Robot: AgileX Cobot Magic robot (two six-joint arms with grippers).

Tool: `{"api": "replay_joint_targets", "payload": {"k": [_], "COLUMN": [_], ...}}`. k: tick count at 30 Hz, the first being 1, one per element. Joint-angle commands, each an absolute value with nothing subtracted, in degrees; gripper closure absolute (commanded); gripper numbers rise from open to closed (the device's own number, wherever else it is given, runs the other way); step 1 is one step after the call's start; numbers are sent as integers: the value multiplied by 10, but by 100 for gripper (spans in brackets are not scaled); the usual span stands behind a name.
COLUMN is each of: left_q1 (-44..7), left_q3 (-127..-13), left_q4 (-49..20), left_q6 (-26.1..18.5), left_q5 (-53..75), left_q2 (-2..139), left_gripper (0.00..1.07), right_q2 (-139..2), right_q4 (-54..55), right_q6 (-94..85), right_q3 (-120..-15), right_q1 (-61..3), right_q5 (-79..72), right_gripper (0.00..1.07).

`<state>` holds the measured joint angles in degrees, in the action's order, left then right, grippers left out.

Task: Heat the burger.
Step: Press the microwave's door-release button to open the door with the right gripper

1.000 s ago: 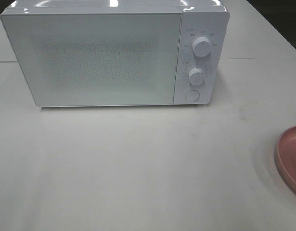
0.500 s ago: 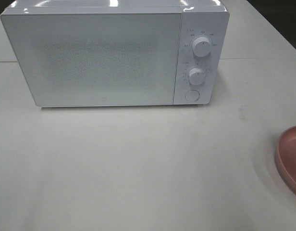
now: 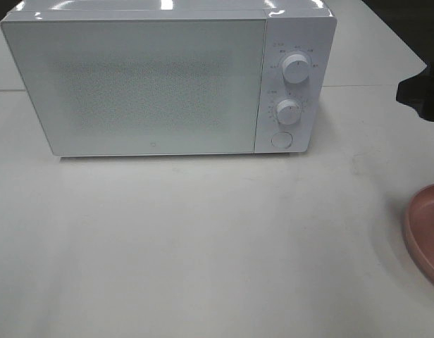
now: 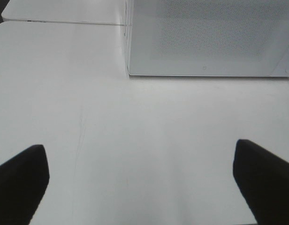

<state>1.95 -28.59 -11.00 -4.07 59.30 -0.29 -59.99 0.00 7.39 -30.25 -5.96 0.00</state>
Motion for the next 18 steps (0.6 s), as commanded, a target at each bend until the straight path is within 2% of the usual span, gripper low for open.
{"api": "replay_joint_targets", "payload": {"k": [1,6,15,18], "left_q1": [19,19,19,19], "left_q3": [-285,-285,-285,-285], "left_q4": [-112,-112,-112,-112], "left_q6": [-41,-41,-41,-41], "left_q5": [588,588,588,588], "left_q2": [-13,-13,-13,-13], "left_gripper": [7,7,7,7], "right_q2": [-619,-662,-707,-724], "right_q4": [-4,-4,0,13], "right_q6": [78,78,66,45], "right_q3": [-281,-230,-184,-174], "right_q1": [-57,-58,-58,-78], "right_q5": [-73,-230,-343,-369], "right_gripper": [32,32,32,32]}}
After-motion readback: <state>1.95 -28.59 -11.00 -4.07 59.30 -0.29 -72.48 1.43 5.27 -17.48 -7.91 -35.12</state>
